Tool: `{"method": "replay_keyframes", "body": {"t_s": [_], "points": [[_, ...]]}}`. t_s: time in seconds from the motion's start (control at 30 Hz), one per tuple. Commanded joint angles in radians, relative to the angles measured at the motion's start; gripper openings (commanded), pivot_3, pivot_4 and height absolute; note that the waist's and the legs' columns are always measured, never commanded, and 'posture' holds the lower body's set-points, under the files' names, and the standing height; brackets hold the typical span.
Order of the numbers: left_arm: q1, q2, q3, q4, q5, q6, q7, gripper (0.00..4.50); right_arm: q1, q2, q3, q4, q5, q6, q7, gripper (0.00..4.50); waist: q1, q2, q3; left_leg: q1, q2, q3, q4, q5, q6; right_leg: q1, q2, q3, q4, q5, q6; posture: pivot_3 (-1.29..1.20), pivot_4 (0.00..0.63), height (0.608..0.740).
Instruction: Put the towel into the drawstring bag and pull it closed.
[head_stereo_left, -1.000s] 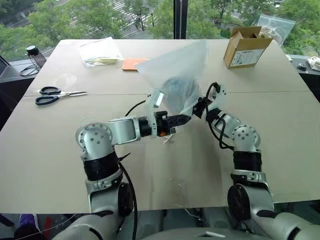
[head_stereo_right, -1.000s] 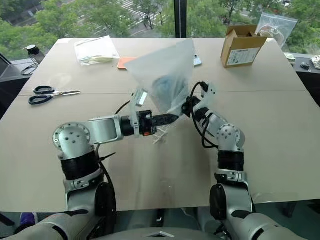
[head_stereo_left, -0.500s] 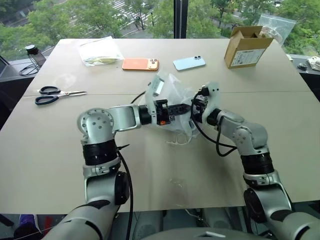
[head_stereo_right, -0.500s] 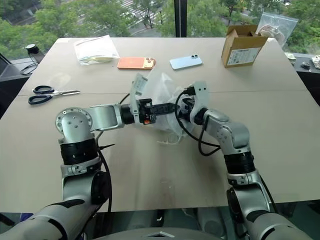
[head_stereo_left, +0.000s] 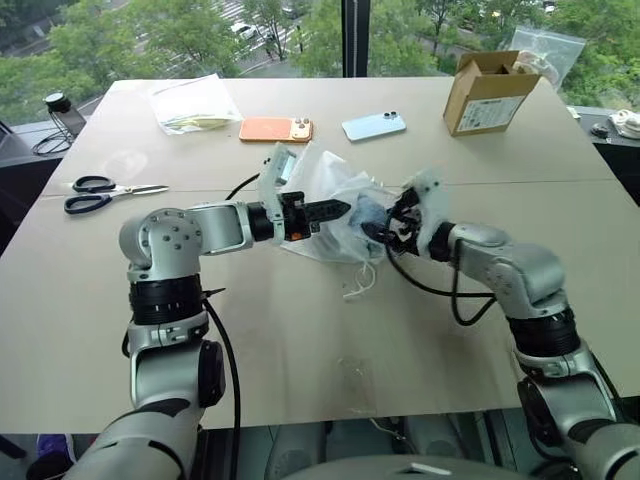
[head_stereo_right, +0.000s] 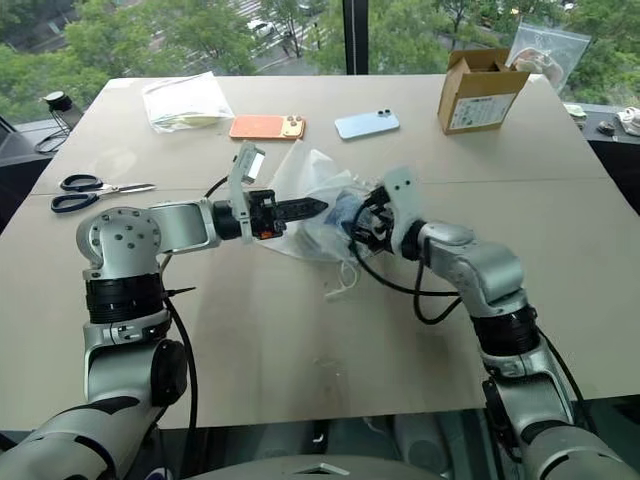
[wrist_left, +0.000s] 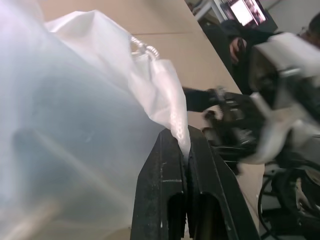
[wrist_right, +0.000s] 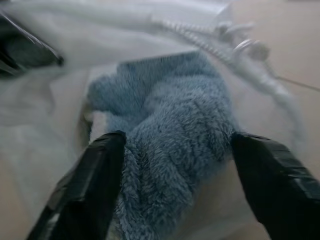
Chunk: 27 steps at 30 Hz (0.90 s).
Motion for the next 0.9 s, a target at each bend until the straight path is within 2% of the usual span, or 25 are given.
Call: {"method": "replay_keyframes", "body": {"t_s": [0.03,0.07,0.17,0.27,0.33,0.4,0.43,0.5,0.53,0.57,0.7,0.8,0.9], "points": [[-0.022,0.0,-0.002,-0.039,-0.016,-0.02,-0.019,0.0,-0.047,0.049,0.039,0.057,-0.039,-0.07,0.043,1.6,0.0,0.0,0.0,0.0,0.0,0.0,0.0,0.0,0.0,0.0,0.0,0.0,0.0,0.0,0.0,0.0,0.15,0.74],[-0.021,-0.001,-0.013,-0.045,-0.013,-0.024,-0.024,0.0,-0.06,0.065,0.049,0.082,-0.052,-0.097,0.054,1.38,0.0,0.0,0.0,0.0,0.0,0.0,0.0,0.0,0.0,0.0,0.0,0.0,0.0,0.0,0.0,0.0,0.15,0.74],[-0.002,0.007,-0.076,-0.082,0.02,-0.061,-0.04,0.0,-0.078,0.133,0.002,0.136,-0.053,-0.213,0.076,0.02,0.002,0.0,0.0,0.0,0.0,0.0,0.0,0.0,0.0,0.0,0.0,0.0,0.0,0.0,0.0,0.0,0.15,0.74],[0.019,0.038,-0.125,-0.093,0.068,-0.131,-0.073,0.0,-0.047,0.154,-0.072,0.097,-0.025,-0.277,0.085,0.02,0.006,0.0,0.0,-0.001,0.0,-0.001,0.0,0.0,-0.001,0.0,0.0,-0.001,-0.001,0.0,0.0,0.0,0.15,0.74],[0.028,0.072,-0.154,-0.083,0.101,-0.184,-0.117,0.0,-0.002,0.111,-0.091,0.027,-0.024,-0.284,0.115,0.02,0.009,0.0,0.0,-0.001,0.0,-0.001,0.0,0.002,-0.004,0.0,-0.001,0.0,-0.001,0.0,0.0,0.0,0.15,0.74],[0.017,0.102,-0.173,-0.049,0.126,-0.221,-0.158,0.0,0.06,0.043,-0.091,-0.08,-0.006,-0.27,0.173,0.8,0.018,0.0,0.0,-0.002,-0.001,-0.001,0.0,0.002,-0.004,0.0,-0.001,-0.001,-0.002,0.0,0.0,0.0,0.15,0.74],[0.006,0.122,-0.184,-0.032,0.137,-0.239,-0.189,0.0,0.089,0.012,-0.097,-0.137,0.002,-0.253,0.184,1.04,0.022,0.0,0.0,-0.002,-0.001,-0.001,0.0,0.002,-0.003,0.001,-0.001,-0.001,-0.003,0.0,0.0,0.0,0.15,0.74],[-0.013,0.172,-0.203,-0.01,0.149,-0.268,-0.27,0.0,0.133,-0.04,-0.114,-0.231,0.009,-0.214,0.176,2.0,0.017,0.0,0.0,-0.002,-0.001,-0.001,0.0,0.0,0.0,0.001,-0.001,-0.002,-0.003,0.0,0.0,0.0,0.15,0.74],[-0.019,0.203,-0.214,0.001,0.159,-0.288,-0.314,0.0,0.155,-0.065,-0.122,-0.276,0.022,-0.194,0.183,2.79,0.016,0.0,0.0,-0.001,0.0,-0.001,-0.001,0.0,0.0,0.0,0.0,-0.001,-0.003,0.0,0.0,0.0,0.15,0.74],[-0.022,0.256,-0.239,0.018,0.187,-0.324,-0.383,0.0,0.179,-0.097,-0.134,-0.32,0.028,-0.18,0.192,2.96,0.012,0.0,0.0,-0.001,0.0,-0.001,-0.001,0.0,0.0,0.0,0.0,-0.001,-0.003,0.0,0.0,0.0,0.15,0.74],[-0.022,0.438,-0.383,0.081,0.345,-0.543,-0.641,0.0,0.234,-0.218,-0.119,-0.383,-0.024,-0.188,0.219,2.96,0.001,0.001,0.001,0.0,0.0,0.0,-0.002,0.0,0.0,0.0,0.0,-0.001,-0.004,0.0,0.0,0.0,0.15,0.74],[-0.064,0.48,-0.467,0.178,0.477,-0.726,-0.757,0.0,0.223,-0.244,-0.102,-0.328,-0.085,-0.222,0.192,2.96,0.007,0.002,0.001,0.0,0.0,0.001,-0.002,0.0,0.0,0.001,0.0,-0.001,-0.004,0.0,0.0,0.0,0.15,0.74],[-0.122,0.46,-0.49,0.269,0.544,-0.805,-0.808,0.0,0.21,-0.233,-0.078,-0.264,-0.138,-0.258,0.177,2.96,0.012,0.001,0.001,-0.001,0.0,0.0,0.0,0.0,0.0,0.001,0.001,-0.002,-0.004,0.0,0.0,0.0,0.15,0.74]]}}
